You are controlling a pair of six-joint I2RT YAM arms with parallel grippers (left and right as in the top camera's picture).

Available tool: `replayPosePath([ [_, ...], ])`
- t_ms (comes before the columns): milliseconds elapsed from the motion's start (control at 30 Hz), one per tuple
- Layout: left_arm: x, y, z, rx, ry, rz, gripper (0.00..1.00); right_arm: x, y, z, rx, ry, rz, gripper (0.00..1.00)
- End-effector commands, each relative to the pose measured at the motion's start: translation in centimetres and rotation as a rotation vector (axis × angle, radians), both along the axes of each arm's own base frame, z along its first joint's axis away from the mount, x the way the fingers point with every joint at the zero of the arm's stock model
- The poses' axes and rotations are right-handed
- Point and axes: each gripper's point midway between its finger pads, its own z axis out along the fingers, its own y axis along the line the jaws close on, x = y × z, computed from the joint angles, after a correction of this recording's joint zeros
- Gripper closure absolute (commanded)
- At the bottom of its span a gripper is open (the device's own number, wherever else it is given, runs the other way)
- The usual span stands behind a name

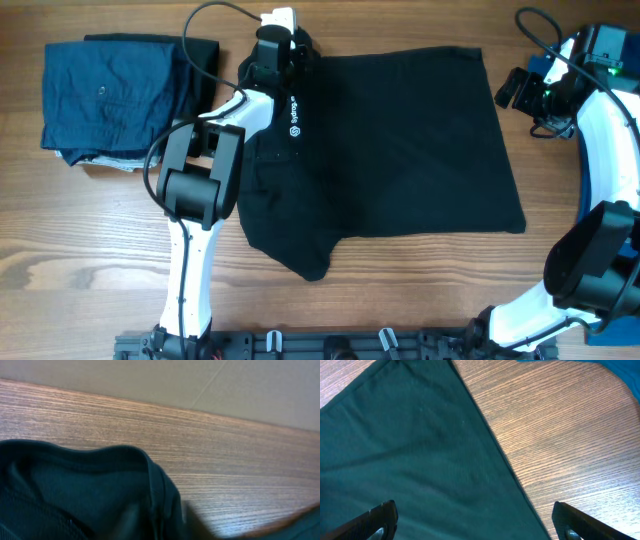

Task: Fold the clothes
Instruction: 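Pull the collar up-left with the left gripper to straighten the neckline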

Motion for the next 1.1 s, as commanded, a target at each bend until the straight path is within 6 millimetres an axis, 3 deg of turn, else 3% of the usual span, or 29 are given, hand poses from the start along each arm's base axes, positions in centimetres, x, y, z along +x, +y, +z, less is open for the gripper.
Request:
replayPosePath([
  [0, 1.7, 1.1, 3.4, -0.024, -0.075, 0.01, 0.25, 0.2, -0.3, 0.6, -0.017, -0.016, 0.011, 0.0],
  [200, 3.0, 3.6, 12.7, -0.09, -0.146, -0.022, 0.09, 0.2, -0.3, 0.6, -0.017, -0.016, 0.011, 0.0],
  [267, 2.8, 4.9, 14.6, -0.087, -0.136, -0.006, 0.08, 0.2, -0.2, 0.6, -0.017, -0.016, 0.011, 0.0],
  [300, 2.5, 5.5, 15.0, -0.083, -0.118, 0.003, 0.14, 0.2, -0.3, 0.6, -0.017, -0.016, 0.011, 0.0],
  [367, 1.7, 6.7, 14.2, -0.07, -0.044, 0.021, 0.28, 0.2, -0.3, 0.6, -0.017, -0.016, 0.011, 0.0],
  [467, -0.1, 7.7, 10.9, -0.042, 0.119, 0.038, 0.77, 0.2, -0.3, 0.6, -0.017, -0.016, 0.011, 0.0],
  [500, -0.7, 7.8, 9.5, -0.032, 0.174, 0.039, 0.89, 0.2, -0.3, 0.6, -0.017, -0.016, 0.011, 0.0],
  [533, -1.3, 7.9, 8.4, -0.025, 0.22, 0.04, 0.95, 0.2, -0.3, 0.6, -0.017, -0.016, 0.011, 0.0],
  [800, -5.0, 6.1, 1.6, 0.028, 0.452, -0.003, 0.96, 0.2, -0.3, 0.6, -0.017, -0.016, 0.011, 0.0],
  [1067, -5.9, 4.8, 0.6, 0.041, 0.491, -0.025, 0.96, 0.2, -0.3, 0.6, -0.017, -0.016, 0.011, 0.0],
])
